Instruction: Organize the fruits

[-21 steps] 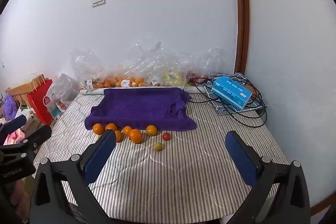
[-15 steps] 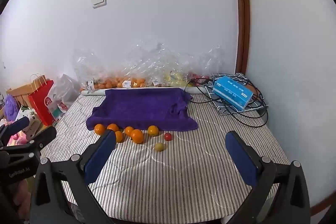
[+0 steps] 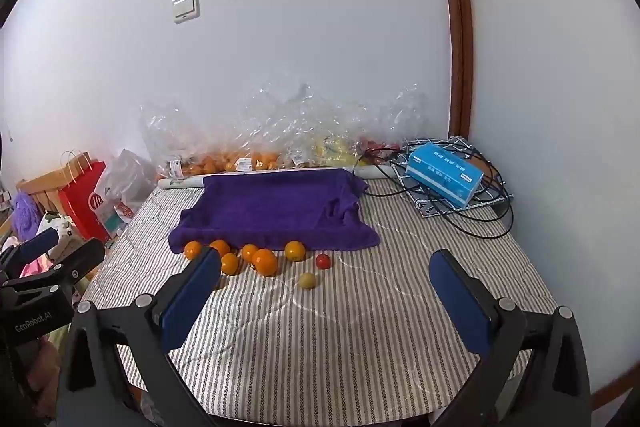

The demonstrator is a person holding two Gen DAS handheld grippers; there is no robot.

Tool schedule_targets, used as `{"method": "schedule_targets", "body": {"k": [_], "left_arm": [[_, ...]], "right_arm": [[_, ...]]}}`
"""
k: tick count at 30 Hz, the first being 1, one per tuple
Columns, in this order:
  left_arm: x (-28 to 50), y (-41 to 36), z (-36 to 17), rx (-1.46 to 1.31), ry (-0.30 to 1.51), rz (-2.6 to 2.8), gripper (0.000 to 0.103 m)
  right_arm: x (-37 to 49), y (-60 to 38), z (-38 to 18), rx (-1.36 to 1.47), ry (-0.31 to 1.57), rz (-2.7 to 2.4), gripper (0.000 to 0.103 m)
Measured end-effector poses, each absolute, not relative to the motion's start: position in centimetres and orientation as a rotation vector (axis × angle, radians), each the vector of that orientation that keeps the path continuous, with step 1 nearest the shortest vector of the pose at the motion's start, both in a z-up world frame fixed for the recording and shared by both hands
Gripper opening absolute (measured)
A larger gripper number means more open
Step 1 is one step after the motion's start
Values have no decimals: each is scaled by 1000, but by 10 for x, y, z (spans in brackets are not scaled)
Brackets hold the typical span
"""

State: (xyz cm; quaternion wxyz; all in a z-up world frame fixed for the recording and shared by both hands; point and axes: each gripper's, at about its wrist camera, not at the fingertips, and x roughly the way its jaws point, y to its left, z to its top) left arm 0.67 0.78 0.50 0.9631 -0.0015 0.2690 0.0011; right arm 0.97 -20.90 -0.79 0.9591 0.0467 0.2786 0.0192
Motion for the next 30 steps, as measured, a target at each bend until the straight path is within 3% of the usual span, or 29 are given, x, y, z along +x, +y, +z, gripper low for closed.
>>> {"method": "schedule_targets", "body": {"k": [30], "left_arm": [[9, 7, 3, -16, 535, 7, 103]], "right_arm": [[0, -192, -7, 57, 542, 69, 103]]}}
